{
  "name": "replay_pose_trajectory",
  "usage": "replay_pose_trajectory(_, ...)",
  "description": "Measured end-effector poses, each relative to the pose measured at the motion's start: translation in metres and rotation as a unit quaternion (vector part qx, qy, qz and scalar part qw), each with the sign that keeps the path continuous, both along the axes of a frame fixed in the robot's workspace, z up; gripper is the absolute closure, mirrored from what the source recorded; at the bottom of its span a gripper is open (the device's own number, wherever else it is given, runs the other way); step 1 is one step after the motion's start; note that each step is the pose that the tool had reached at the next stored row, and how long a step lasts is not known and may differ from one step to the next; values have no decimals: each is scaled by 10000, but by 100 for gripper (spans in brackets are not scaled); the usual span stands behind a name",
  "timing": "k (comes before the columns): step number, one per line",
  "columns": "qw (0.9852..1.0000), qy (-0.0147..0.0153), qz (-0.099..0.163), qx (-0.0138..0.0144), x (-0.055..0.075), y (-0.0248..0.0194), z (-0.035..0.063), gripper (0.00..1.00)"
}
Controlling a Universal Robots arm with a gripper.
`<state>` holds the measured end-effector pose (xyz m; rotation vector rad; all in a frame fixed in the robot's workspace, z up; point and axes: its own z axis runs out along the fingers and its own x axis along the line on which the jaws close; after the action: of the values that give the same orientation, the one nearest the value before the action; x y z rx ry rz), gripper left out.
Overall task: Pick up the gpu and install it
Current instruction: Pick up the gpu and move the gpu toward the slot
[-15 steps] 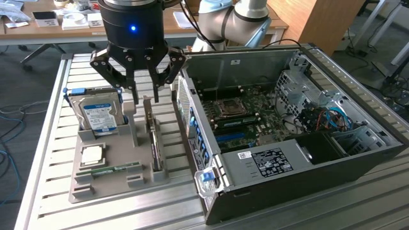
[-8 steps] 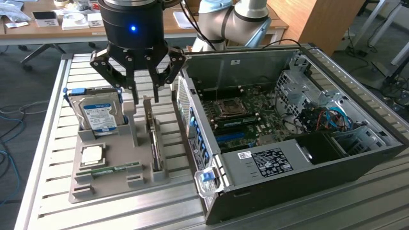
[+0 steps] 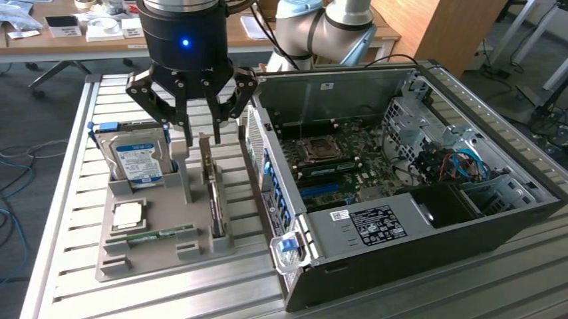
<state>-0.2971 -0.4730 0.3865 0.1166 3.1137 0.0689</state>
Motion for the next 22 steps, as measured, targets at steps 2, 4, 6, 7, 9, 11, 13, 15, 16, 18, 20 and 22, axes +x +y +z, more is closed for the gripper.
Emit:
replay_pose_trajectory(2, 10000, -1, 0, 0, 0, 0, -4, 58)
replay_pose_trajectory(4, 10000, 0, 0, 0, 0, 0, -7, 58)
replay_pose_trajectory(6, 10000, -1, 0, 1, 0, 0, -18, 58)
replay_pose_trajectory(7, 10000, -1, 0, 0, 0, 0, -26, 58)
replay_pose_trajectory(9, 10000, 0, 0, 0, 0, 0, -43, 58)
replay_pose_trajectory(11, 10000, 0, 0, 0, 0, 0, -51, 58)
replay_pose_trajectory(13, 10000, 0, 0, 0, 0, 0, -58, 58)
replay_pose_trajectory(15, 10000, 0, 0, 0, 0, 0, -64, 58)
replay_pose_trajectory(16, 10000, 0, 0, 0, 0, 0, -66, 58)
replay_pose_trajectory(18, 10000, 0, 0, 0, 0, 0, -72, 58)
replay_pose_trajectory(20, 10000, 0, 0, 0, 0, 0, -79, 58)
replay_pose_trajectory(22, 10000, 0, 0, 0, 0, 0, -85, 58)
